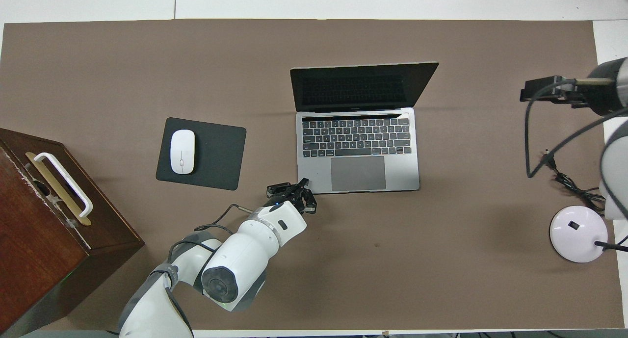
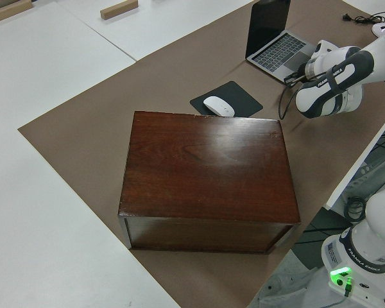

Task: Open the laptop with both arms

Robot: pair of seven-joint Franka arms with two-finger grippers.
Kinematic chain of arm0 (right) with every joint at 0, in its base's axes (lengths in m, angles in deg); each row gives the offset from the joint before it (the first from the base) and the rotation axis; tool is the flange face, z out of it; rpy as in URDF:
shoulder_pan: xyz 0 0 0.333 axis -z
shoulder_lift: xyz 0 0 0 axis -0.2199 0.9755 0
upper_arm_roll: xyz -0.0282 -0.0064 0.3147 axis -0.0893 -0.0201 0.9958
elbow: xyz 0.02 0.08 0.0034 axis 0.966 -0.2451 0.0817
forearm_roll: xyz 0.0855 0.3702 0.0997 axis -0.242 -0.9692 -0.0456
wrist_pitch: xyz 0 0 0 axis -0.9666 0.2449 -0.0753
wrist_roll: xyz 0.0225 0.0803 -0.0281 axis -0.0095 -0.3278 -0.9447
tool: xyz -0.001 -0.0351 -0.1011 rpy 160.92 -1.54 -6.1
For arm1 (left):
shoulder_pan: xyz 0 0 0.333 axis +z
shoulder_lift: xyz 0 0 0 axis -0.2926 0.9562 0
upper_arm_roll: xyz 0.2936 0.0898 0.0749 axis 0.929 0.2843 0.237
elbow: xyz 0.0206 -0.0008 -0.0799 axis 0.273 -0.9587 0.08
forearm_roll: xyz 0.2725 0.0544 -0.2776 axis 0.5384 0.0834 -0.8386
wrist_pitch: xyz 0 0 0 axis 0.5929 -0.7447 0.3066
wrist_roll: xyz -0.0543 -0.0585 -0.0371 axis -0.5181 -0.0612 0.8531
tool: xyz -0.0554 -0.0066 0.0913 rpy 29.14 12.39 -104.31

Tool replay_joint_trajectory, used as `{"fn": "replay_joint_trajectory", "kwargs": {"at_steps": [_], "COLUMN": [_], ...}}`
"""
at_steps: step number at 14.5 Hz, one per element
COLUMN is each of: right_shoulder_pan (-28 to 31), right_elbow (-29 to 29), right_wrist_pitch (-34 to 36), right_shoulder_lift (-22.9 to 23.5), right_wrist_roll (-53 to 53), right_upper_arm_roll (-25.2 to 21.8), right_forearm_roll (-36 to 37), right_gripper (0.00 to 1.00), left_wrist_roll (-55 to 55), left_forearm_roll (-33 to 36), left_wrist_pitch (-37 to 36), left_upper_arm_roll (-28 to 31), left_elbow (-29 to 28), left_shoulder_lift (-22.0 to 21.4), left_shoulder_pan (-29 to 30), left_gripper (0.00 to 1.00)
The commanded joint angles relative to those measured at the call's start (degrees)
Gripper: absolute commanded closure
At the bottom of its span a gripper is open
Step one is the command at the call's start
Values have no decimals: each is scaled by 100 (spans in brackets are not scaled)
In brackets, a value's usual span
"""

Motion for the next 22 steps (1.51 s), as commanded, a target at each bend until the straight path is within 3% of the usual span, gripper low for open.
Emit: {"fn": "replay_joint_trajectory", "kwargs": {"at_steps": [1, 5, 9, 13, 17, 22], "right_shoulder_pan": [236, 289, 210, 201, 201, 192], "right_elbow": [-601, -1051, -1342, -1351, -1254, -999], "right_wrist_pitch": [86, 86, 76, 173, 428, 455], "right_shoulder_lift": [-658, -1038, -1223, -1231, -1223, -1152], "right_wrist_roll": [-255, -203, 412, 465, 500, 448], "right_upper_arm_roll": [61, 70, 79, 96, 184, 193], "right_forearm_roll": [117, 108, 90, 64, 73, 108], "right_gripper": [0, 0, 0, 0, 0, 0], "left_wrist_roll": [-332, -658, -649, -614, -334, 317], "left_forearm_roll": [69, 69, 61, 69, 69, 69], "left_wrist_pitch": [-24, -741, -3163, -5635, -7236, -8504], "left_upper_arm_roll": [-9, -9, 35, 53, 53, 53], "left_elbow": [55, 81, 755, 2161, 2971, 3166], "left_shoulder_lift": [-123, -605, -1344, -1407, -1485, -2082], "left_shoulder_pan": [62, 105, 263, 483, 781, 1396], "left_gripper": [100, 100, 100, 100, 100, 100]}}
